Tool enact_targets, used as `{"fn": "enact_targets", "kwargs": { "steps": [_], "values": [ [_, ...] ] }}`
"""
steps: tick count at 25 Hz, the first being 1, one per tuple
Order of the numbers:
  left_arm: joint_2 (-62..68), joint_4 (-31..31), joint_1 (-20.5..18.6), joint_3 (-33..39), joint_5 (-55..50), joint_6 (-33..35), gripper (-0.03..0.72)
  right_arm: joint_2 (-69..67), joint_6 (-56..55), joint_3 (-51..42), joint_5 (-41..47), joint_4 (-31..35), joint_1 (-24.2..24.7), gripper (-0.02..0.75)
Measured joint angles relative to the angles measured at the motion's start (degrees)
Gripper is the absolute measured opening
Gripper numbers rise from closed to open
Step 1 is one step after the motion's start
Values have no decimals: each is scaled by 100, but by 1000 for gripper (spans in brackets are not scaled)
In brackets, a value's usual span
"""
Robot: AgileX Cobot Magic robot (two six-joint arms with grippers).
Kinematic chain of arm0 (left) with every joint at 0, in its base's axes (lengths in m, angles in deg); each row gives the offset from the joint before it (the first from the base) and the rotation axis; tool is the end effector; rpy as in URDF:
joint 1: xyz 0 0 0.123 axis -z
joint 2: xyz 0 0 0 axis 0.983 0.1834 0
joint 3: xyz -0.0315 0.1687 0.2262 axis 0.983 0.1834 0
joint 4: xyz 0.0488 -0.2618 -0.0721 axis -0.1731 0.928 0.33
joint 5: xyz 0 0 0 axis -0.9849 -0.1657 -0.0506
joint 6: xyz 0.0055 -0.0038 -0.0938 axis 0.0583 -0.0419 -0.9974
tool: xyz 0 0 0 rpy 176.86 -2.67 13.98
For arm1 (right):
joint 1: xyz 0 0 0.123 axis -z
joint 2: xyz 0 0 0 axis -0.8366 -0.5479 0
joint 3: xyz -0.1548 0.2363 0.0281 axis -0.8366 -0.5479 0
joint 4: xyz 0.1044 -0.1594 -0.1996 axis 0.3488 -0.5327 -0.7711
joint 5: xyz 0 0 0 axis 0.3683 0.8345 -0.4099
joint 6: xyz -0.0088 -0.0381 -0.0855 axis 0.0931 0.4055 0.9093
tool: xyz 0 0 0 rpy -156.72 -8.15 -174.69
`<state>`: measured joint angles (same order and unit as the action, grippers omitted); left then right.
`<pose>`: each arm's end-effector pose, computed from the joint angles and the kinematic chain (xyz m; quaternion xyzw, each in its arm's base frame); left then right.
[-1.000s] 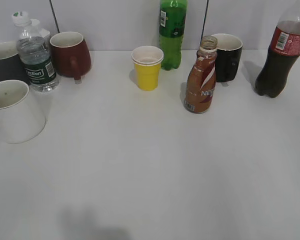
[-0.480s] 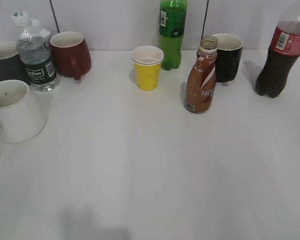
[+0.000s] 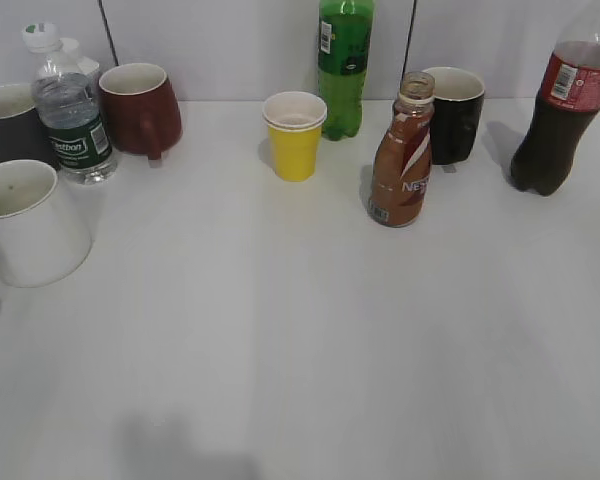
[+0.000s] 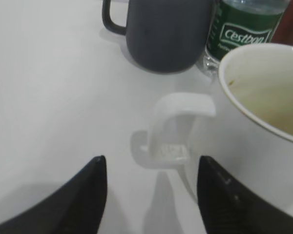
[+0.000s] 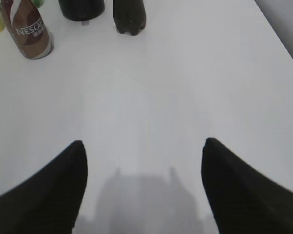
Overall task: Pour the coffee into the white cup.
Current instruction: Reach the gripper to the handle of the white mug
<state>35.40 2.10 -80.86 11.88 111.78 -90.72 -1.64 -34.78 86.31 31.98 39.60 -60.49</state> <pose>0.2056 0.0040 0.1260 -0.0394 0.8308 -0.0196 0.5548 0.0197 0.0006 0.2898 0.0093 0.8459 0.0362 0.5321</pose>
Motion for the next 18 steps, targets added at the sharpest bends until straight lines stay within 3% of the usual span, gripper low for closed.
{"fn": "enact_targets", "kwargs": {
  "steps": [18],
  "values": [
    [1543, -10, -29, -65, 2018, 0, 446, 0, 0, 0, 0, 1, 0, 570]
  ]
}}
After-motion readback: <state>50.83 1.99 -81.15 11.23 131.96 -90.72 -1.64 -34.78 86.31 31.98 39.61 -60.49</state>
